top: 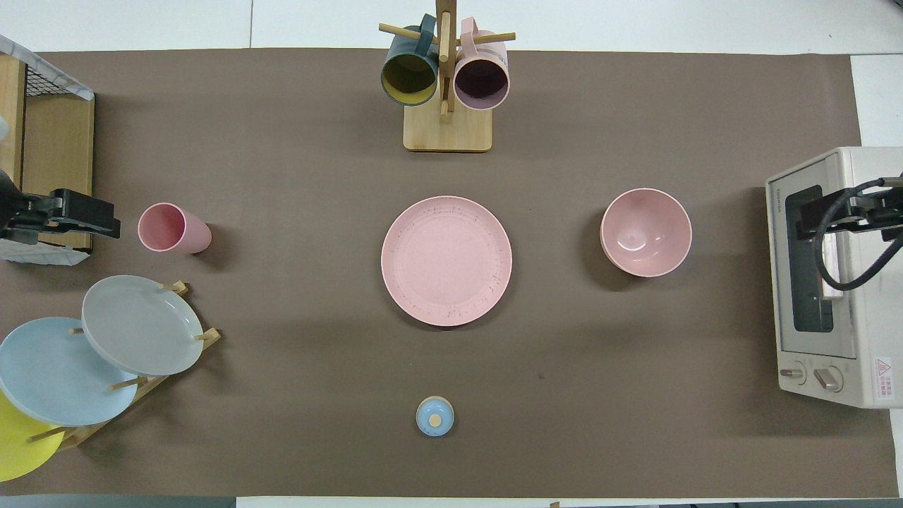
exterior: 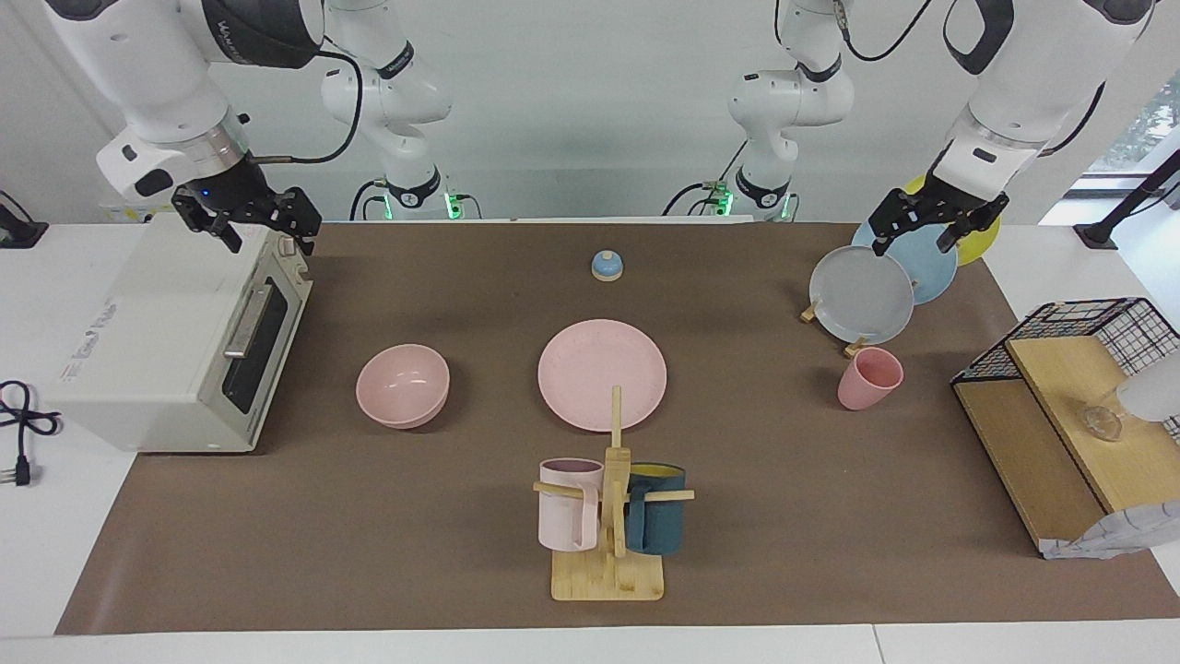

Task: Organize tableware

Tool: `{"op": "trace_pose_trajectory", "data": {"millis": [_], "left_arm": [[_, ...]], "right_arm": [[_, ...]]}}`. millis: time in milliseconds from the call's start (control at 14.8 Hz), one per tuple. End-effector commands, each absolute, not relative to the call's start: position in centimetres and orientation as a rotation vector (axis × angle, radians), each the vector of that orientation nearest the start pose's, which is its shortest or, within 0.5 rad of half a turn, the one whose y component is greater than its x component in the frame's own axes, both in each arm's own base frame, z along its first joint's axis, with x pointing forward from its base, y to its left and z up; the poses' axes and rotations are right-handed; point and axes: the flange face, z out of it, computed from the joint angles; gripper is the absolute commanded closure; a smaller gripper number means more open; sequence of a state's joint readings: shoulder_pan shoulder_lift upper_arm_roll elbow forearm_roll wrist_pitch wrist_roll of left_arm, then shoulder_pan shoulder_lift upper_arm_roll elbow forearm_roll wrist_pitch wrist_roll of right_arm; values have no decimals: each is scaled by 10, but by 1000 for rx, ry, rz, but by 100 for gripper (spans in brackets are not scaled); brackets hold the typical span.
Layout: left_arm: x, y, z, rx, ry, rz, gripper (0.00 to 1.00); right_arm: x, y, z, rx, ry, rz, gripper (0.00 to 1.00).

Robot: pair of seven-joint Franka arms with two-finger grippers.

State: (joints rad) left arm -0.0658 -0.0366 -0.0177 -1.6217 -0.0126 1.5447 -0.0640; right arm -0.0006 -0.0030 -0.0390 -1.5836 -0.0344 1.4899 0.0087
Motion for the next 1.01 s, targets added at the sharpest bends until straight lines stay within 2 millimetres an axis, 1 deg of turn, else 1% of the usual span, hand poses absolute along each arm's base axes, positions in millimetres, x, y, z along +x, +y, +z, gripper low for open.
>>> {"op": "trace_pose_trajectory", "data": {"millis": [0,472,607,742,810,877,945], "left_arm": [[537,-45,622,-3145,12,61,0],[537,-45,622,-3145,12,61,0],[537,-45,622,-3145,12,61,0],[537,-45,622,-3145,12,61,0],[537,-45,622,-3145,12,61,0],[537,-45,622,-3145,12,61,0],[537,-45,622,-3145,12,61,0]], "right_arm": [[546,-25,616,-3164,29,162,0],[546,-24,615,-3157,26,151,0],[544,-21,611,-3159,14,166,0],[541,-2,608,-3158,-44,177,0],[544,3,607,-3157,-58,139,0],[544,7,601,-3153,-68,121,0],[538,28,592,-3147,-114,109,0]]}}
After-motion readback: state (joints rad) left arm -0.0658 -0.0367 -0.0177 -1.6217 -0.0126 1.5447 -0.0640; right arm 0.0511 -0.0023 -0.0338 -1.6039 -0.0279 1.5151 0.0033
